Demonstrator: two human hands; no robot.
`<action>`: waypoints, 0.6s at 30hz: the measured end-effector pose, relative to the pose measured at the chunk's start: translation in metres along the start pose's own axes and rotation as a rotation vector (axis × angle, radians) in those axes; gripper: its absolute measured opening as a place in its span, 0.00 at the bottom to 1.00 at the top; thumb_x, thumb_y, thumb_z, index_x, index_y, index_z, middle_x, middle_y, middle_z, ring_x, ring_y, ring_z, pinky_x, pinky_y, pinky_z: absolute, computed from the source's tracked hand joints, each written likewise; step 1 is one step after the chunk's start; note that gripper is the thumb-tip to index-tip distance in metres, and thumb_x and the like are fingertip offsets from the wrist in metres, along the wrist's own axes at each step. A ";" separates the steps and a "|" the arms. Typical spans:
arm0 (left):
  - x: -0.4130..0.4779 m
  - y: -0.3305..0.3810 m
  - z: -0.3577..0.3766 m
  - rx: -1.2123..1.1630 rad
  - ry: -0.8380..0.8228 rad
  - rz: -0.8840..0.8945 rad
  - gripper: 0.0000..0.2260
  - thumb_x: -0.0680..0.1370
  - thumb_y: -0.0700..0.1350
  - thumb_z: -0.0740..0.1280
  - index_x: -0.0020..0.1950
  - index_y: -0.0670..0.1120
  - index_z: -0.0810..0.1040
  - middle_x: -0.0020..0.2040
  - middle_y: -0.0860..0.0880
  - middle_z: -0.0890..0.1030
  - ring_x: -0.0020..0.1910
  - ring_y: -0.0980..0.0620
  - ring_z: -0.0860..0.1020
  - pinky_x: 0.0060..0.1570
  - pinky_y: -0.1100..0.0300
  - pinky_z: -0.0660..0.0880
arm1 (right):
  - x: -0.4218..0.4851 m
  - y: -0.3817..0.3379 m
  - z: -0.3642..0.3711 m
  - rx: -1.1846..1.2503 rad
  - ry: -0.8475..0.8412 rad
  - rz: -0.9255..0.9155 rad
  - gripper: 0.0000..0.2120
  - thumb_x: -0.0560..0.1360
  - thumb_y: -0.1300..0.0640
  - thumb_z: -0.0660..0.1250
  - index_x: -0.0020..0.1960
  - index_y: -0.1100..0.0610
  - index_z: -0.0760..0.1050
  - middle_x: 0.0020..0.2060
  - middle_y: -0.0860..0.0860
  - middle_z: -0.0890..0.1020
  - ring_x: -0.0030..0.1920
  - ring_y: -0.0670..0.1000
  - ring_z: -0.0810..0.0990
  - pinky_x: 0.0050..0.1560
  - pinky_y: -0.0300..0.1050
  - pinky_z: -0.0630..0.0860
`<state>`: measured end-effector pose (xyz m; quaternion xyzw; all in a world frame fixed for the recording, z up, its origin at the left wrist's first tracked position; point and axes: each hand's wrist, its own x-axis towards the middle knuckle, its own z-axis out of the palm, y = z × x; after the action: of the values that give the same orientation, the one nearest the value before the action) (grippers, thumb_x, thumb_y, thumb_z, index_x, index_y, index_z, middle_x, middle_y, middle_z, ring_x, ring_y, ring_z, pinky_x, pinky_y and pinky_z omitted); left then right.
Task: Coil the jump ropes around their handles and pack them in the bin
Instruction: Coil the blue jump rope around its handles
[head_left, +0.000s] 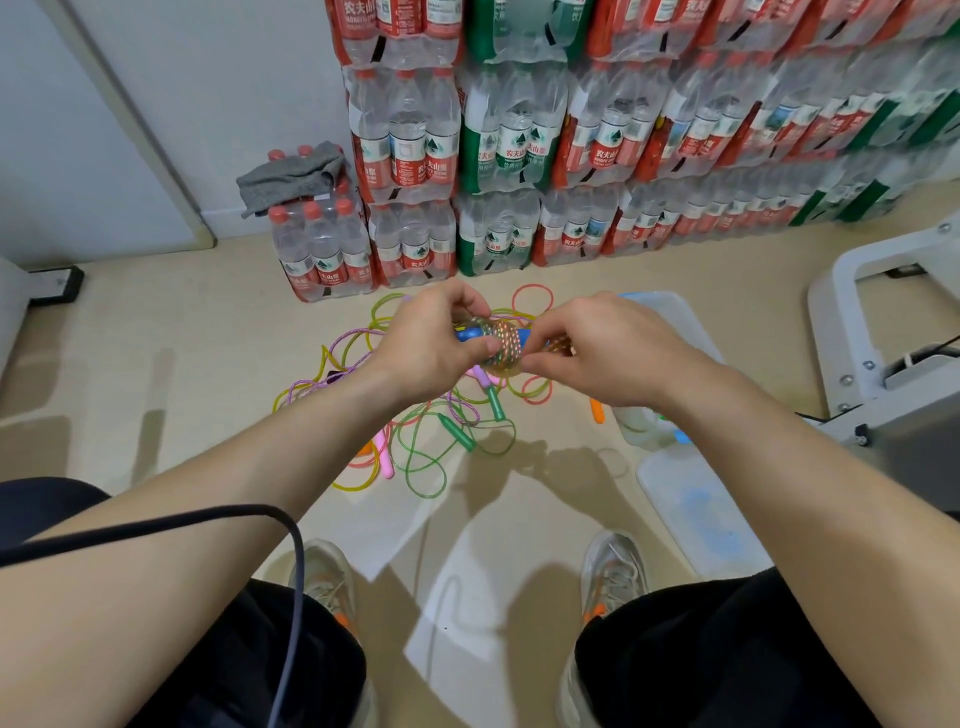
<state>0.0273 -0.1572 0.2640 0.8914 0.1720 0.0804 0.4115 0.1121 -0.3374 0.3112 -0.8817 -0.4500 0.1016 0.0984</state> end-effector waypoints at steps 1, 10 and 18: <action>0.000 0.000 0.000 -0.013 -0.003 -0.004 0.13 0.73 0.45 0.77 0.53 0.49 0.77 0.45 0.53 0.80 0.42 0.58 0.79 0.41 0.67 0.75 | 0.000 0.003 -0.002 0.034 -0.037 -0.016 0.09 0.78 0.44 0.67 0.46 0.46 0.82 0.38 0.46 0.83 0.41 0.50 0.78 0.41 0.50 0.76; 0.001 -0.001 -0.002 -0.267 -0.017 -0.158 0.10 0.75 0.40 0.75 0.53 0.45 0.76 0.48 0.43 0.82 0.38 0.50 0.81 0.35 0.63 0.79 | 0.001 0.005 -0.005 0.161 -0.217 -0.019 0.07 0.79 0.49 0.68 0.49 0.49 0.84 0.37 0.47 0.82 0.39 0.48 0.79 0.42 0.46 0.76; 0.003 0.008 -0.007 -0.008 -0.146 0.113 0.13 0.72 0.44 0.78 0.50 0.52 0.77 0.45 0.51 0.83 0.43 0.52 0.81 0.45 0.57 0.78 | 0.005 0.009 -0.010 0.294 0.026 -0.022 0.05 0.75 0.51 0.73 0.41 0.48 0.83 0.30 0.43 0.80 0.32 0.40 0.75 0.32 0.34 0.66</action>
<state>0.0297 -0.1563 0.2750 0.9016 0.0909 0.0390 0.4211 0.1246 -0.3392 0.3182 -0.8541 -0.4384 0.1541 0.2335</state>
